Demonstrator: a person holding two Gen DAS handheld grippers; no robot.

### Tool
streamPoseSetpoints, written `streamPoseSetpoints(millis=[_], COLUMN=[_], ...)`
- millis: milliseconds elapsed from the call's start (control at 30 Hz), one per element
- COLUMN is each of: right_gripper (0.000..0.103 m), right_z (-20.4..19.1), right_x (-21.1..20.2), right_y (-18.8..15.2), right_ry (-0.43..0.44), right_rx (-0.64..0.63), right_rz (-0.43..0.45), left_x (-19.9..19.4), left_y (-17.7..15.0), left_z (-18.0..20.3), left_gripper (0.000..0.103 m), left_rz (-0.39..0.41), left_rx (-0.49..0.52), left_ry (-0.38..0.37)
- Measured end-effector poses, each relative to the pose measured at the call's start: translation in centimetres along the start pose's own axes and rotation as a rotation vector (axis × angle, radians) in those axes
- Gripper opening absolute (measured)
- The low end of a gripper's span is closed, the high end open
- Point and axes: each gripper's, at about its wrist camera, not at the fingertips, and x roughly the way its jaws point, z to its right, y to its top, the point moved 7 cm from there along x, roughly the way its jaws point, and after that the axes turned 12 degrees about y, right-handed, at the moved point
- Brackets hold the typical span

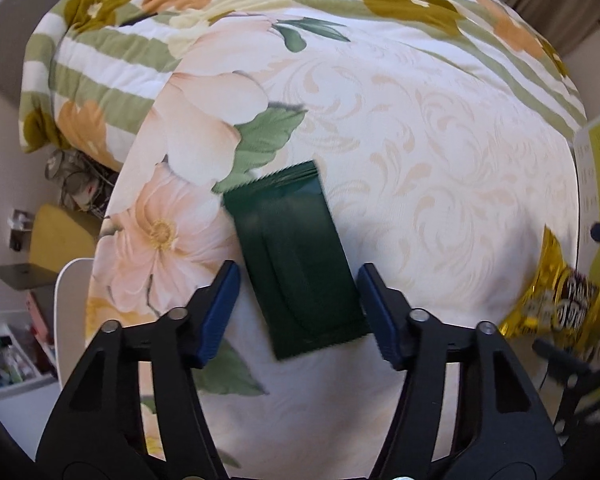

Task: Organize snacks
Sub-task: 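Grasp the dark green pack with the left tool while the right tool grasps the gold Pillows bag, then carry both items over the box and open both tools to drop them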

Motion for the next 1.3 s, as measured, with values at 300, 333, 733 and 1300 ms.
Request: streamPoseSetpoints(millis=[300, 333, 733, 1300], right_gripper=[0.088, 0.087, 0.07, 0.044], right_z=[-1.0, -0.9, -0.8, -1.0], right_x=[1.8, 2.0, 3.2, 0.9], right_y=[-0.5, -0.6, -0.9, 1.4], right_ry=[-0.038, -0.04, -0.066, 0.112], right_rx=[-0.087, -0.086, -0.058, 0.312], right_rz=[-0.12, -0.131, -0.197, 0.087], left_x=[-0.3, -0.3, -0.4, -0.9], left_y=[-0.5, -0.3, 0.1, 0.3], left_z=[-1.1, -1.0, -1.0, -2.0], left_gripper=[0.047, 0.044, 0.042, 0.042], left_rz=[0.015, 0.023, 0.039, 0.075], left_rx=[0.014, 0.029, 0.136, 0.208], left_ry=[-0.048, -0.04, -0.102, -0.192])
